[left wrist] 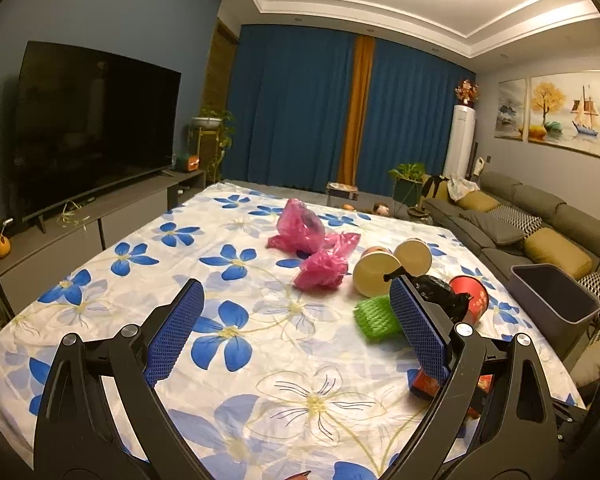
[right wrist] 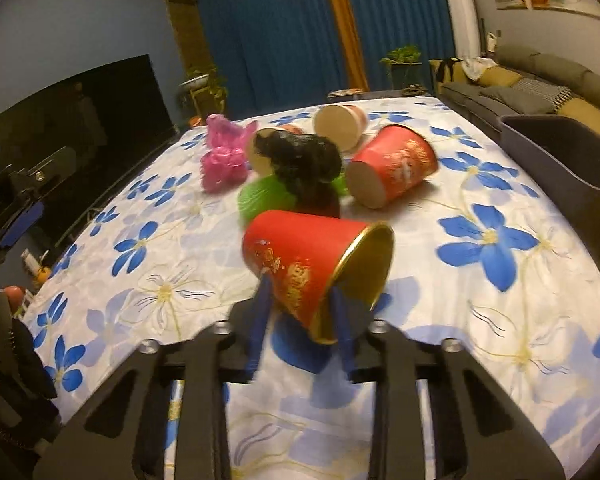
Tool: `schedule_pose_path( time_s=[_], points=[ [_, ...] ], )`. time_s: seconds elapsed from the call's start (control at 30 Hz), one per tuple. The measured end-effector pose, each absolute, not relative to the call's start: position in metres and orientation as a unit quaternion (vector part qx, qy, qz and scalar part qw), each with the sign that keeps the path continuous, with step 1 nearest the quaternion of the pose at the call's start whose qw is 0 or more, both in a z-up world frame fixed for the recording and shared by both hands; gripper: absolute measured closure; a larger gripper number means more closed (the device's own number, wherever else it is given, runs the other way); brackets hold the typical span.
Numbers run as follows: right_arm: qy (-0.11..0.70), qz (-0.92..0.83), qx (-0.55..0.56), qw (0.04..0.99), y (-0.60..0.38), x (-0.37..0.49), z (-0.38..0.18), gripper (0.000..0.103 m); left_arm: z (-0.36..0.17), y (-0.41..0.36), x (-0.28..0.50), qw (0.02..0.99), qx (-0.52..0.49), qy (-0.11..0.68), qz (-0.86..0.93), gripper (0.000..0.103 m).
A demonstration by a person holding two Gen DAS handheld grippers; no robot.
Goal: Collect trash
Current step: 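Move both tools back to the table and grasp the red paper cup with the right tool, then grasp the black plastic bag with the left tool while the right tool holds the red cup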
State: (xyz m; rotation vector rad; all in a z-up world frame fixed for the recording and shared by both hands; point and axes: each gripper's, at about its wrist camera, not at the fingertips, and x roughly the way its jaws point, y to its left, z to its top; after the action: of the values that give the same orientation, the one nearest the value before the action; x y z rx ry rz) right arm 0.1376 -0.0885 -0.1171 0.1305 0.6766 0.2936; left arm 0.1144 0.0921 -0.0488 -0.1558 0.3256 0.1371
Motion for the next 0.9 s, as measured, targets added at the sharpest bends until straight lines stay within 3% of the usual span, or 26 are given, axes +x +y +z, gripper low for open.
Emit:
schedule_pose_path(
  time_s=[0.13, 0.7, 0.9],
  points=[
    [0.321, 0.149, 0.051, 0.934, -0.084, 0.135, -0.115, 0.099, -0.05, 0.091, 0.118, 0.981, -0.075, 0.164, 0.064, 0.011],
    [0.262, 0.081, 0.052, 0.96, -0.133, 0.119, -0.082, 0.099, -0.047, 0.023, 0.161, 0.982, -0.056, 0.18, -0.03, 0.011],
    [0.252, 0.044, 0.049, 0.965, -0.157, 0.121, -0.077, 0.099, -0.06, -0.002, 0.194, 0.975, -0.051, 0.208, -0.052, 0.017]
  ],
)
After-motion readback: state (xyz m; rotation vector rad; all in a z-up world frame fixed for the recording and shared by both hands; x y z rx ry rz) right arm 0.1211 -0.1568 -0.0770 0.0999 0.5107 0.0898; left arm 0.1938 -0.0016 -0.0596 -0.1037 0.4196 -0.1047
